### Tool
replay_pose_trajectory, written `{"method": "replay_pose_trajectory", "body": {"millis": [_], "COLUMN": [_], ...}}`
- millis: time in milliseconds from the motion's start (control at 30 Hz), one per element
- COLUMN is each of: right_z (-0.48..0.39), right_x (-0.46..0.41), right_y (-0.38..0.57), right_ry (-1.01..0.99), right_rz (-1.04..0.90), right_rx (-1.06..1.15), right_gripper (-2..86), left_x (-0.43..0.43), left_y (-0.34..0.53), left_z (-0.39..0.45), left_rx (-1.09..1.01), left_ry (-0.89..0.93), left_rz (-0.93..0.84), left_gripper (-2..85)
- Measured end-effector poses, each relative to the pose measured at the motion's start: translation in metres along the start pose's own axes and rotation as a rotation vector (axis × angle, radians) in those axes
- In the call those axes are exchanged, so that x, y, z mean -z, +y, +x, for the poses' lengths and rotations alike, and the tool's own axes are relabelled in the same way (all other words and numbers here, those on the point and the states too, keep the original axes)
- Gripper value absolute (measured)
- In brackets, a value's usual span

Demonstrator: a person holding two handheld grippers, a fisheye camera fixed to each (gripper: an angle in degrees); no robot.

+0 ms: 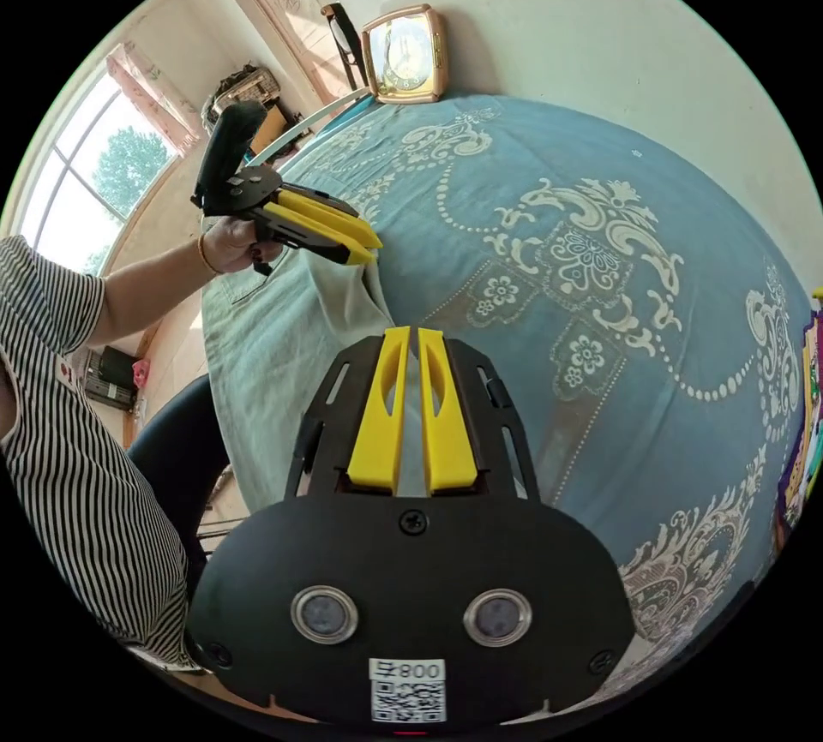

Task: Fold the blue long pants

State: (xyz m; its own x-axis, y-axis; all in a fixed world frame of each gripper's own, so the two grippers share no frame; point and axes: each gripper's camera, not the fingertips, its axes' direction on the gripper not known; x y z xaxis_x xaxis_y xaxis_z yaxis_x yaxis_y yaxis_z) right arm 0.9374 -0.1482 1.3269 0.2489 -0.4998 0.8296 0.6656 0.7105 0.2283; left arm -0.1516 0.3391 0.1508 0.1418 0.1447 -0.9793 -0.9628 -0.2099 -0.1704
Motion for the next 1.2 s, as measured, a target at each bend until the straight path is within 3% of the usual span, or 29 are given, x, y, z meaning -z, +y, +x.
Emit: {"method": "replay_pose_trajectory", "body": {"millis": [133, 233, 467, 633, 933, 1200], "right_z": [0.032, 0.029, 0.033, 0.044, 0.008, 0.0], "right_x": [0.006, 0.015, 0.033, 0.048, 0.051, 0.053], "right_y": [0.01, 0.018, 0.014, 0.015, 0.022, 0.027], "right_ry": [-0.06, 0.006, 0.022, -0.041, 0.017, 0.033], "right_rz": [-0.17, -0.207, -0.196, -0.139, -0.194, -0.213], "right_rx": [0.007, 0.048, 0.026, -0.039, 0.08, 0.113], "right_gripper": [5.7, 6.4, 5.8, 5.6, 6.4, 8.1], "left_x": [-0.027, -0.032, -0.029, -0.022, -0.046, -0.044], "left_y": [-0.033, -0.046, -0.066, -0.075, -0.092, -0.086], "left_z": [0.001, 0.006, 0.027, 0.033, 0.048, 0.048], "left_rx": [-0.088, -0.125, -0.142, -0.139, -0.259, -0.293], "left_ry": [0.11, 0.138, -0.034, -0.003, -0.006, 0.013], "left_rz": [-0.186, -0.23, -0.189, -0.118, -0.281, -0.31], "left_gripper": [3.2, 1.3, 0.3, 1.0, 4.8, 4.9]}}
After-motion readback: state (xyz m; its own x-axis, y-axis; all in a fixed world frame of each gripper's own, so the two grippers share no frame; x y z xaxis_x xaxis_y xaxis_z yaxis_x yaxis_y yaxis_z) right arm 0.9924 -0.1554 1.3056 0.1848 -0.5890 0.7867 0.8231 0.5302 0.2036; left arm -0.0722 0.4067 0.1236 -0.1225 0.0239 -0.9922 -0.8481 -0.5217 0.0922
